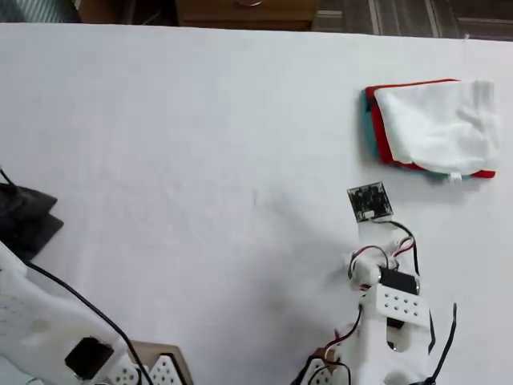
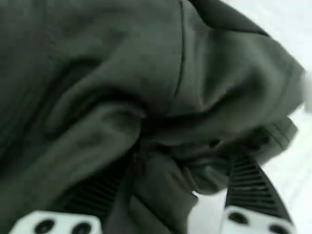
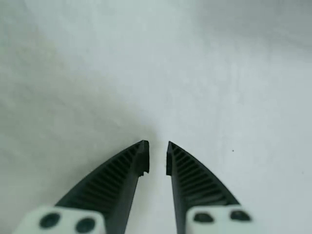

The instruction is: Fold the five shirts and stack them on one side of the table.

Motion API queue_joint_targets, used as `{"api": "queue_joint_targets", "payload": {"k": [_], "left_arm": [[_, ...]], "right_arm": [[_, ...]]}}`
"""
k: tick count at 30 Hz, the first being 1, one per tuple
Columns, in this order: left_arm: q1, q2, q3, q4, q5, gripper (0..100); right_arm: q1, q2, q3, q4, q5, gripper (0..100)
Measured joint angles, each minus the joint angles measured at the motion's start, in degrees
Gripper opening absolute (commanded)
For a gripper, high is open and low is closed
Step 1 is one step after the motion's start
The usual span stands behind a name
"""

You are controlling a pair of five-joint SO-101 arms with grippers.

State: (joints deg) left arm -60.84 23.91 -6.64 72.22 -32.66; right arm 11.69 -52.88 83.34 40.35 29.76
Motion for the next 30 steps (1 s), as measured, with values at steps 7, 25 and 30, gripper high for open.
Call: {"api": "queue_joint_targets", "payload": {"k": [7, 25, 30], "left_arm": [[-0.1, 11.1, -9.3, 6.4, -3.4, 11], [14.9, 14.4, -34.5, 28.8, 4.3, 3], [22.3, 9.1, -35.4, 29.2, 5.8, 3]], "right_arm": [[0.0, 0.0, 0.0, 0.0, 0.0, 6.7], [0.0, 0.0, 0.0, 0.0, 0.0, 6.7], [0.0, 0.0, 0.0, 0.0, 0.0, 6.7]]}}
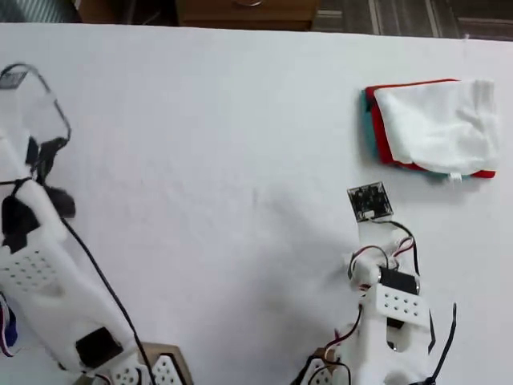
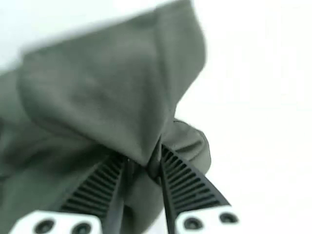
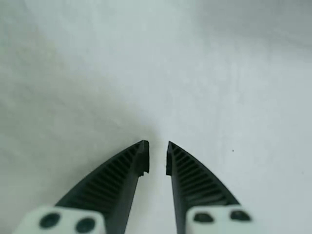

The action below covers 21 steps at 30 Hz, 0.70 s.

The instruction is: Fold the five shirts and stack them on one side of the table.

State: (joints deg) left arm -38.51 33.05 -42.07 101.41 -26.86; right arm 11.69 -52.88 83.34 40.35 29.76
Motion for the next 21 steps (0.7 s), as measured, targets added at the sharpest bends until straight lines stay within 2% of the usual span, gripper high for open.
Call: {"api": "queue_joint_targets", "payload": {"k": [5, 10, 21], "left_arm": [[8.9, -11.9, 0.0, 0.0, 4.3, 3], [17.7, -24.4, 2.6, 0.0, 5.5, 3], [42.1, -50.0, 30.3, 0.0, 5.7, 3]], "right_arm": [[0.0, 0.0, 0.0, 0.0, 0.0, 6.7], [0.0, 0.0, 0.0, 0.0, 0.0, 6.7], [0.0, 0.0, 0.0, 0.0, 0.0, 6.7]]}}
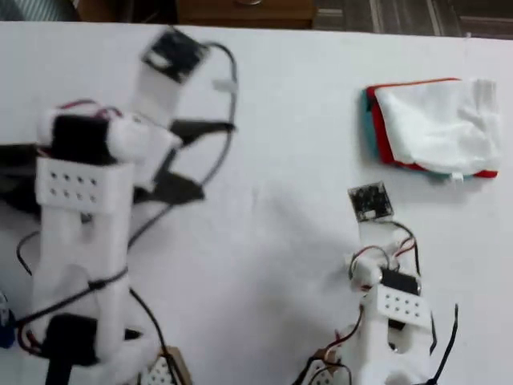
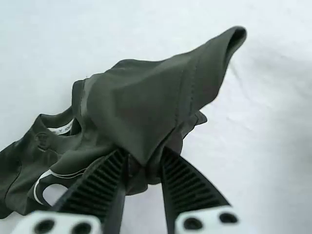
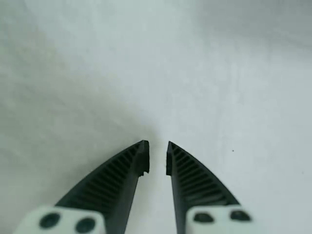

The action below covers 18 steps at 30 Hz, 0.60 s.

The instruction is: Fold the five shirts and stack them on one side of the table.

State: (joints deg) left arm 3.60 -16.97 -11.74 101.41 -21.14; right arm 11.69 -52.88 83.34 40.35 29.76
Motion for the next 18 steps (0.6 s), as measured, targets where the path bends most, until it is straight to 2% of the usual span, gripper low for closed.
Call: {"api": "queue_joint_targets", "payload": {"k": [4, 7, 12, 16, 18], "left_arm": [[6.0, -7.4, 9.7, 0.0, 0.0, 3], [7.7, -12.9, 13.8, 0.0, 0.0, 5], [7.7, -19.7, 18.9, 0.0, -0.3, 24], [7.2, -22.9, 20.6, 0.0, -3.5, 23], [4.3, -23.4, 20.6, 0.0, -4.8, 22]], "right_arm": [[0.0, 0.0, 0.0, 0.0, 0.0, 6.7], [0.0, 0.0, 0.0, 0.0, 0.0, 6.7], [0.0, 0.0, 0.0, 0.0, 0.0, 6.7], [0.0, 0.0, 0.0, 0.0, 0.0, 6.7], [0.0, 0.0, 0.0, 0.0, 0.0, 6.7]]}}
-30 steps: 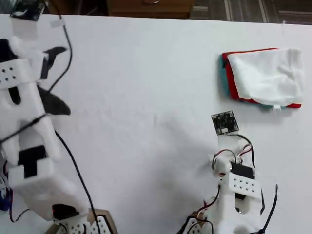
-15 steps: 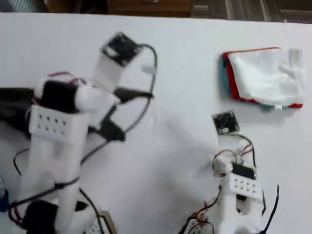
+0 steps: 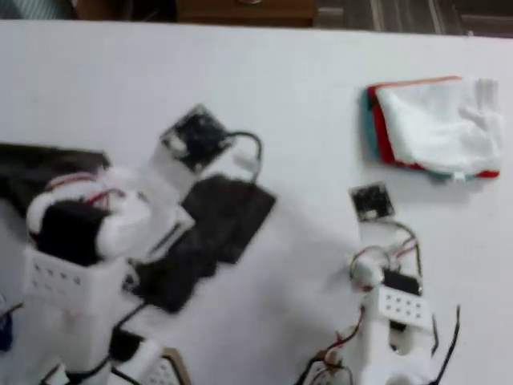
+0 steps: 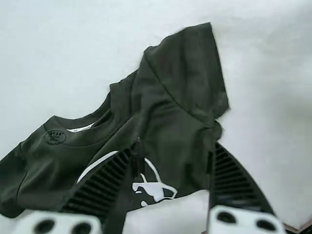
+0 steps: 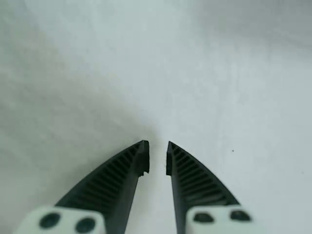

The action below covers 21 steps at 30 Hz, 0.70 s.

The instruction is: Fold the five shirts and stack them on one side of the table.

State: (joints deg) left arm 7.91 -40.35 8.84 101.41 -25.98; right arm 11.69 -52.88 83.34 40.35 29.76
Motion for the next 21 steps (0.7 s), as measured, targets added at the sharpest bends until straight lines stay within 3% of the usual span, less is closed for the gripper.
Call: {"api": "queue_joint_targets", "payload": {"k": [5, 11, 16, 21], "left_arm": [[-13.4, -0.3, 5.5, -2.1, -7.5, 22], [-33.8, -0.3, 25.1, -18.0, -14.8, 22], [-49.3, -0.3, 36.4, -30.0, -15.6, 22], [-54.5, -0.3, 40.3, -31.8, -15.6, 22]], "right_arm": [[0.0, 0.0, 0.0, 0.0, 0.0, 6.9], [-2.4, 1.0, -4.3, 4.0, -2.3, 7.0], [-11.5, 11.3, -21.5, 17.5, -3.3, 7.0], [-21.5, 26.0, -43.9, 30.1, -4.9, 7.7]]}}
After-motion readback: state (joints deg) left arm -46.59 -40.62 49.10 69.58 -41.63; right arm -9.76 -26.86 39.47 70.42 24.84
